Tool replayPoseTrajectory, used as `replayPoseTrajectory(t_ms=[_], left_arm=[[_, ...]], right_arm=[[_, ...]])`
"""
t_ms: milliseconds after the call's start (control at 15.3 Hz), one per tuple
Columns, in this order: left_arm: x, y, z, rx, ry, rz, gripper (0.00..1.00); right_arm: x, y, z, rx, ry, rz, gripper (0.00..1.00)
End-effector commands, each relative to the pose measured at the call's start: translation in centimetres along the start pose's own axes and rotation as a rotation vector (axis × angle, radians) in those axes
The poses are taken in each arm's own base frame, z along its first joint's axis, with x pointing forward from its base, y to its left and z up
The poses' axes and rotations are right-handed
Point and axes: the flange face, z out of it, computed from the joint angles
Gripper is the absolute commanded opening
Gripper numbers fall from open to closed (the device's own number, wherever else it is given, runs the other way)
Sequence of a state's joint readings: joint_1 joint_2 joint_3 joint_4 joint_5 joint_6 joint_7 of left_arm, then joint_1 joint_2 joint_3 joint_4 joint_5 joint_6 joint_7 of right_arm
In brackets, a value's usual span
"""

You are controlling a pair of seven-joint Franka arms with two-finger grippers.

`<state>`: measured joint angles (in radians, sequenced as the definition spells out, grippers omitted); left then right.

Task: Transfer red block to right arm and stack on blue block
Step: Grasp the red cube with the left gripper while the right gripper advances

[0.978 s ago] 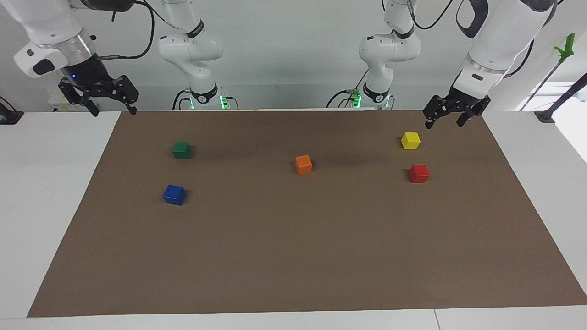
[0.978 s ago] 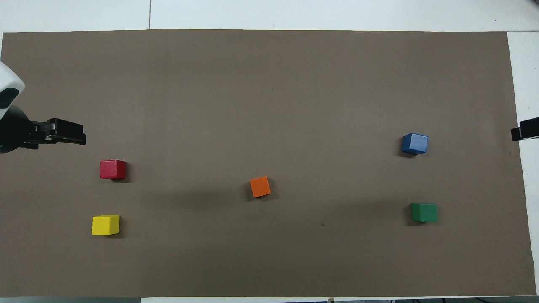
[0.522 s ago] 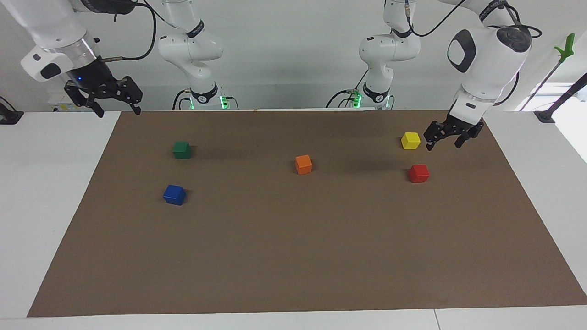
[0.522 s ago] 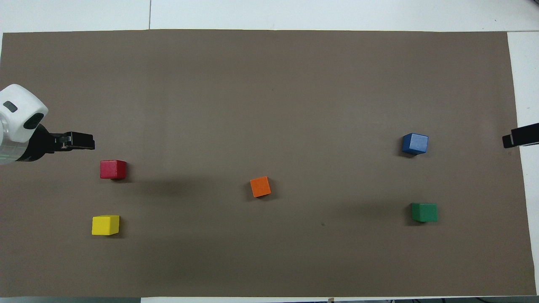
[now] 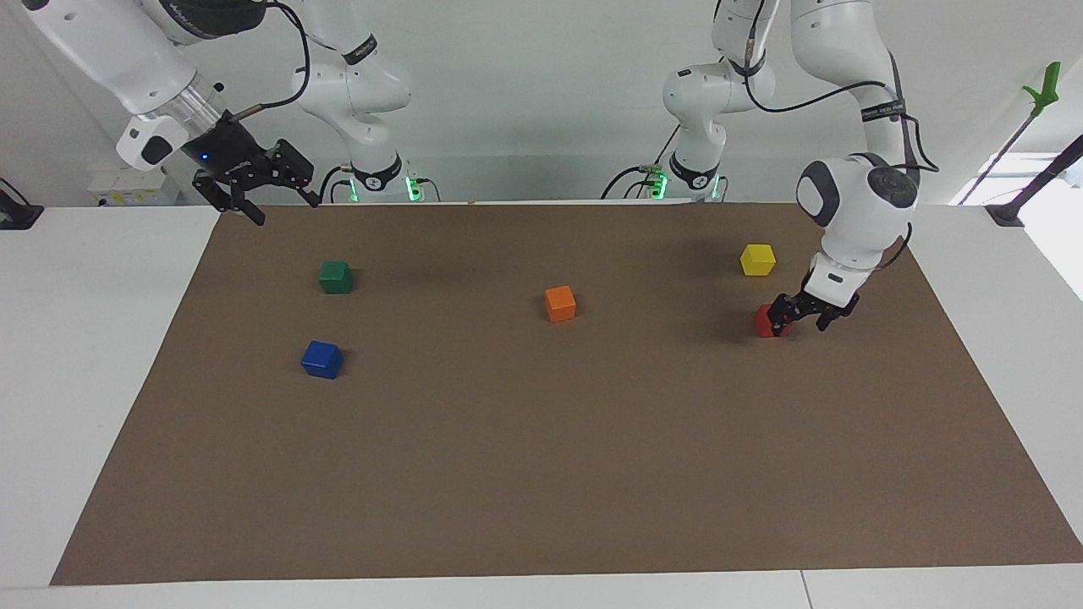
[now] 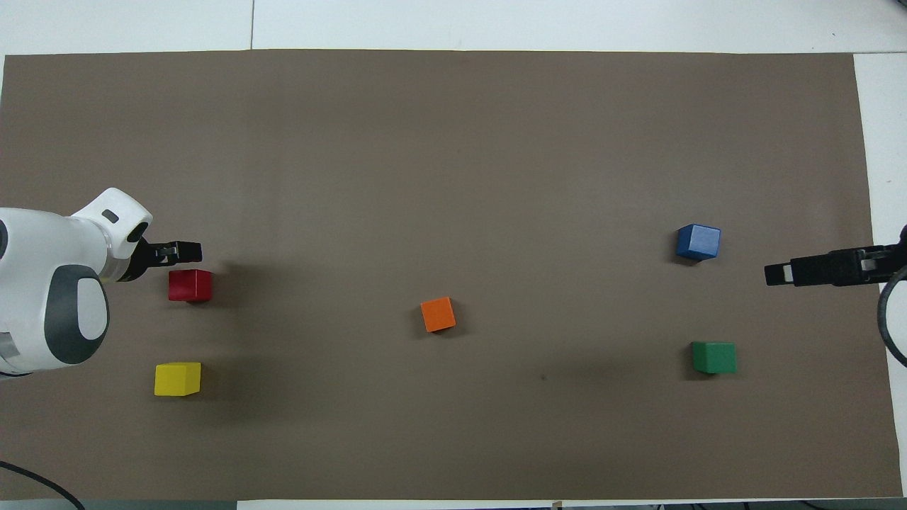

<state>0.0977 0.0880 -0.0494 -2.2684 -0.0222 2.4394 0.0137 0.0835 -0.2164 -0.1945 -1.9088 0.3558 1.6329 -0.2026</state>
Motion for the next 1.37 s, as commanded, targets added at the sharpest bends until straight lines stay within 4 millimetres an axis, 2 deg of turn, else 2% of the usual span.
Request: replayPoseTrajectory(t_ms=[0, 326, 522, 587, 652, 717, 783, 848, 913, 1109, 1239, 1304], left_arm=[[-1.3, 0.2, 0.0, 0.000, 0.004, 0.014, 1.00], [-2.4, 0.4, 0.6, -0.001, -0.043, 0.024, 1.00], [-2.7, 1.0, 0.5, -0.001, -0.067, 0.034, 1.00], [-2.9, 1.0, 0.6, -0.001, -0.074, 0.034, 0.76], [-3.0, 0.9, 0.6, -0.001, -0.086, 0.031, 0.28], [-2.8, 0.9, 0.3, -0.003, -0.108, 0.021, 0.00], [-1.8, 1.1, -0.9, -0.004, -0.123, 0.019, 0.00], [-1.3, 1.6, -2.3, -0.008, -0.159, 0.001, 0.00], [-0.7, 2.9, -4.4, -0.004, -0.196, -0.031, 0.00], [0.0, 8.9, -15.3, 0.030, -0.260, -0.140, 0.00], [-1.4, 12.8, -22.3, 0.058, -0.297, -0.214, 0.00], [-2.0, 14.2, -25.0, 0.042, -0.314, -0.259, 0.00]], right_arm=[[-1.3, 1.3, 2.1, 0.171, 0.032, -0.019, 1.00], [-2.2, 2.1, 6.7, 0.460, 0.063, -0.090, 1.00], [-2.7, 1.5, 8.8, 0.602, 0.081, -0.100, 1.00], [-3.0, 1.4, 9.9, 0.671, 0.082, -0.094, 1.00], [-3.2, 1.5, 11.2, 0.725, 0.096, -0.109, 1.00], [-3.5, 1.2, 12.1, 0.758, 0.095, -0.115, 1.00], [-3.7, 0.7, 12.5, 0.803, 0.084, -0.114, 1.00], [-3.9, 0.3, 12.8, 0.850, 0.074, -0.110, 1.00], [-4.2, -0.1, 13.2, 0.905, 0.069, -0.100, 1.00], [-4.8, -1.0, 14.6, 1.078, 0.088, -0.127, 1.00], [-5.6, -1.2, 16.9, 1.200, 0.098, -0.144, 1.00], [-6.0, -1.1, 18.1, 1.259, 0.107, -0.155, 1.00]])
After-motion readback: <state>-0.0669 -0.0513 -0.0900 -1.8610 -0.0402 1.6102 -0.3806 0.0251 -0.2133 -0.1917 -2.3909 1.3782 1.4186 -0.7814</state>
